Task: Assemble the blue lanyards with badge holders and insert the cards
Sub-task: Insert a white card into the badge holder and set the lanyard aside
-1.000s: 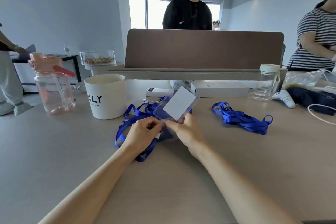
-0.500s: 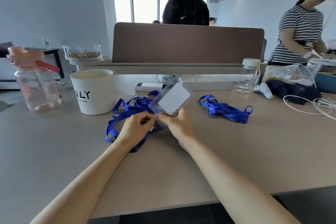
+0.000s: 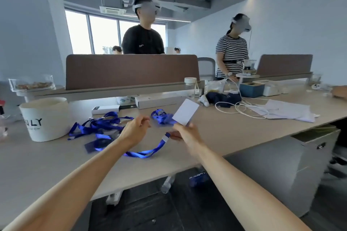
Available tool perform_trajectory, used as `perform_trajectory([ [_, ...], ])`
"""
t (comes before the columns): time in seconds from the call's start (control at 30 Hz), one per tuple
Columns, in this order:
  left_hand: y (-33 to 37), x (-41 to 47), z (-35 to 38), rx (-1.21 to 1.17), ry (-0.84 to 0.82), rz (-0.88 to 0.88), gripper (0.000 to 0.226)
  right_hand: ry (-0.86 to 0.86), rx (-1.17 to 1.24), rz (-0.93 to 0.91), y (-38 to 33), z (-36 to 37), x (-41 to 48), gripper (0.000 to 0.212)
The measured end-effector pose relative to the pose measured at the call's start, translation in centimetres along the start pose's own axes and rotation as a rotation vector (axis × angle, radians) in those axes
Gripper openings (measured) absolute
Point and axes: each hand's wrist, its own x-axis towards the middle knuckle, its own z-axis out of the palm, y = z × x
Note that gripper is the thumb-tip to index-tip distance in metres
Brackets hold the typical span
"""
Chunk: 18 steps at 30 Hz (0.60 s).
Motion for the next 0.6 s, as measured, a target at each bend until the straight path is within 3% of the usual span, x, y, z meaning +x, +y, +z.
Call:
perform_trajectory([
  [0.1, 6.0, 0.7, 3.5, -0.088, -0.126, 0.075, 0.024, 0.109, -0.059, 0.003, -2.6, -6.0, -1.7, 0.01],
  [0.3, 16.5, -0.8, 11.2, -0.185, -0.325, 0.219, 0.026, 0.236, -0.188, -0.006, -5.4, -16.4, -6.0, 0.011],
  [0.6, 21.8, -3.4, 18.1, -0.548, -0.461, 0.12, 0.022, 0.392, -0.212, 0.005, -4.5, -22.4, -11.2, 0.015],
])
